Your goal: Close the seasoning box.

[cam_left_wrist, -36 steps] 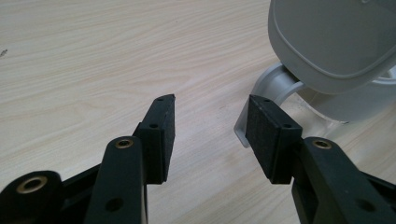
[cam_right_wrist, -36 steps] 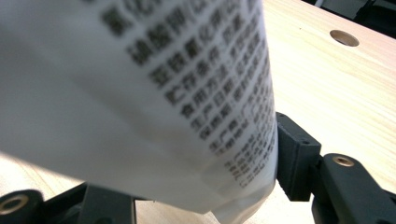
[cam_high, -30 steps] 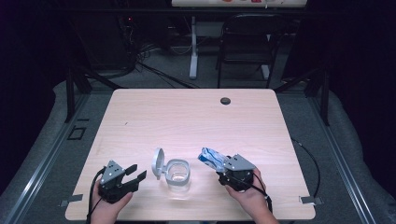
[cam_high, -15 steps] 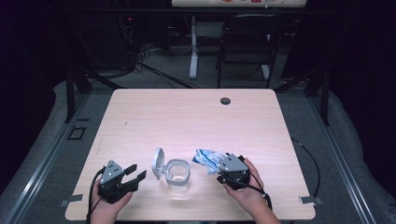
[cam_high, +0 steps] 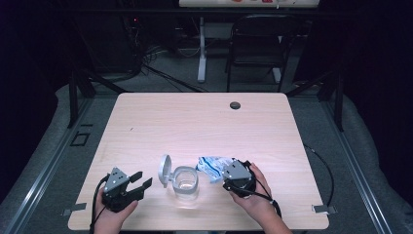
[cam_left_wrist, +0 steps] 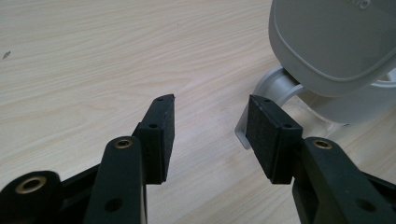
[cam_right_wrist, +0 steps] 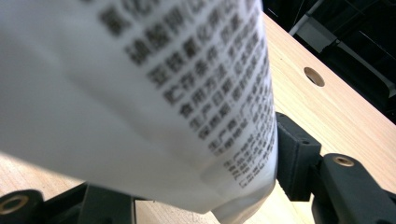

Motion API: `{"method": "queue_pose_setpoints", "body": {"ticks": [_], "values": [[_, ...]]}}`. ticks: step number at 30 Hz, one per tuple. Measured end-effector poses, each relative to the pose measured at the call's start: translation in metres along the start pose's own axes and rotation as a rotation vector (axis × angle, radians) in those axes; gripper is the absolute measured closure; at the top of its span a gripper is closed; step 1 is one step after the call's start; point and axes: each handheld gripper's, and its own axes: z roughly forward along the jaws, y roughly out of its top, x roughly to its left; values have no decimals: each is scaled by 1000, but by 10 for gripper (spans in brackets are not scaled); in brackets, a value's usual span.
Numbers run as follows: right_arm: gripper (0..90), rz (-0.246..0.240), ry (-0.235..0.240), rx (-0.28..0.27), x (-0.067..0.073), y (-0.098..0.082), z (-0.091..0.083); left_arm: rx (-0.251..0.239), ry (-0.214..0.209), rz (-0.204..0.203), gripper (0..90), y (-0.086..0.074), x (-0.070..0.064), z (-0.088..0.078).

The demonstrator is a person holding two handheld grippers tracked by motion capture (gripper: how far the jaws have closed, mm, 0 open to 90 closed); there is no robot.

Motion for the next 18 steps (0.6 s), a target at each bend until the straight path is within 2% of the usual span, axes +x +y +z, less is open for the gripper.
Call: {"method": "queue_pose_setpoints", "body": {"ticks": [13, 18], "values": [[433, -12, -9, 0, 1, 1, 2, 11, 4, -2, 529, -1, 2, 0], [433, -58, -24, 13, 2, 2, 3, 11, 2, -2, 530, -1, 2, 1]]}}
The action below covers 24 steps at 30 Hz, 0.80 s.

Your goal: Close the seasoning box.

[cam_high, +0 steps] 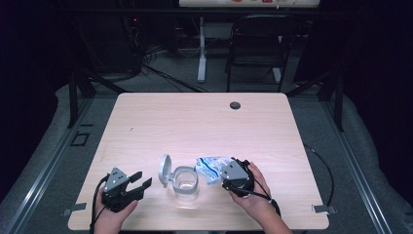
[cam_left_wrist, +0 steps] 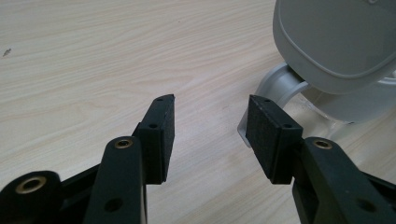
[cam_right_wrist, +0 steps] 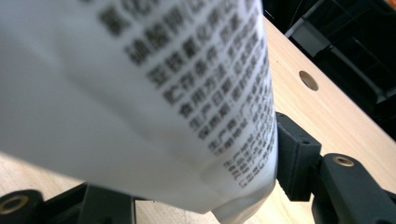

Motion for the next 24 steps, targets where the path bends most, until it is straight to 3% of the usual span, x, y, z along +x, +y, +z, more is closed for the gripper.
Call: {"method": "queue_pose_setpoints", "body": {"ticks": [13, 17, 24], "values": [[434, -119, -59, 26, 6, 7, 3, -2, -1, 0, 530, 0, -1, 0], [435, -179, -86, 51, 8, 9, 4, -1, -4, 3, 530, 0, -1, 1], [436, -219, -112, 82, 9, 11, 5, -4, -6, 4, 529, 0, -2, 1]]}}
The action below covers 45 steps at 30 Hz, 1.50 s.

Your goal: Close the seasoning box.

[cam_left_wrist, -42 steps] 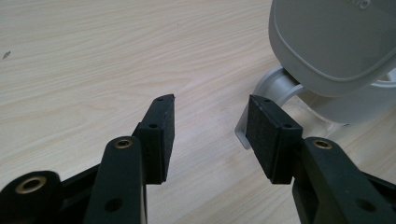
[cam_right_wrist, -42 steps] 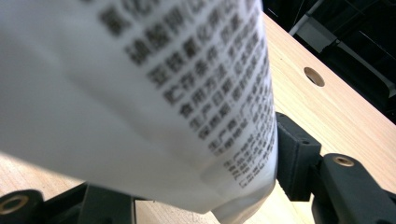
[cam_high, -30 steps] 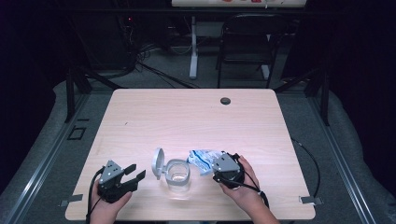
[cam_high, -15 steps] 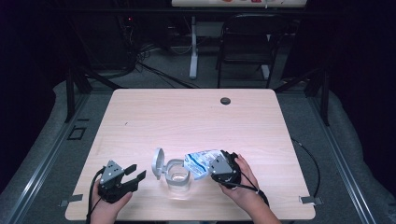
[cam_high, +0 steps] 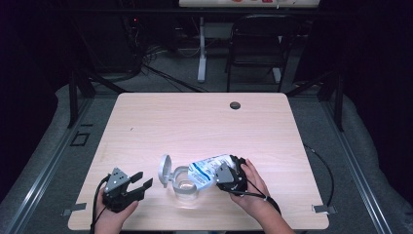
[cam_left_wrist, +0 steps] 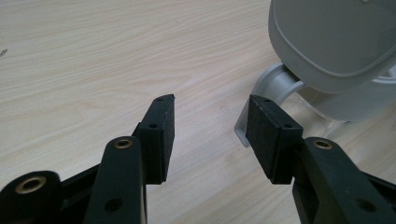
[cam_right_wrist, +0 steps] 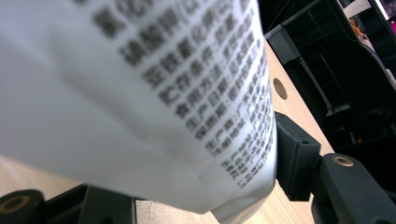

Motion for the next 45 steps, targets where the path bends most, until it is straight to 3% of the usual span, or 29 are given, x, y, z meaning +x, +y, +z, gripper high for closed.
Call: {"method": "queue_pose_setpoints", "body": {"ticks": [5, 11, 17, 21, 29, 45], "values": [[436, -17, -15, 0, 1, 1, 2, 3, 3, 1, 530, 0, 1, 0], [436, -65, -31, 46, -1, 4, 1, 2, 3, 2, 529, 0, 1, 0], [436, -67, -46, 34, 0, 5, 4, 5, 4, -1, 530, 0, 1, 0], [436, -104, -56, 52, 0, 7, 3, 5, 4, 0, 529, 0, 1, 0], [437, -112, -62, 31, 2, 7, 4, -3, 8, -3, 529, 0, 2, -1], [438, -152, -93, 46, 0, 13, 1, 1, 9, 3, 529, 0, 0, -2]]}}
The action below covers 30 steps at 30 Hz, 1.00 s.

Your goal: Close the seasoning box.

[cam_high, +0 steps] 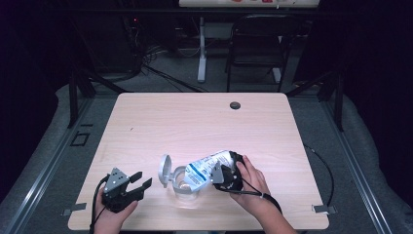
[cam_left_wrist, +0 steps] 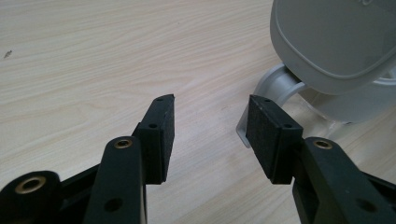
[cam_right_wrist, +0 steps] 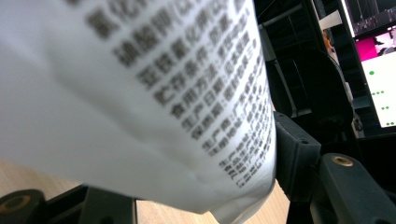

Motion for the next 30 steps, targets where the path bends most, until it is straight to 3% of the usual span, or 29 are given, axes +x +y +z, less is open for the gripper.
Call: {"method": "queue_pose_setpoints", "body": {"ticks": [30], "values": [[442, -117, -81, 2, -1, 7, 1, -3, -9, -5, 528, -1, 0, 1]]}}
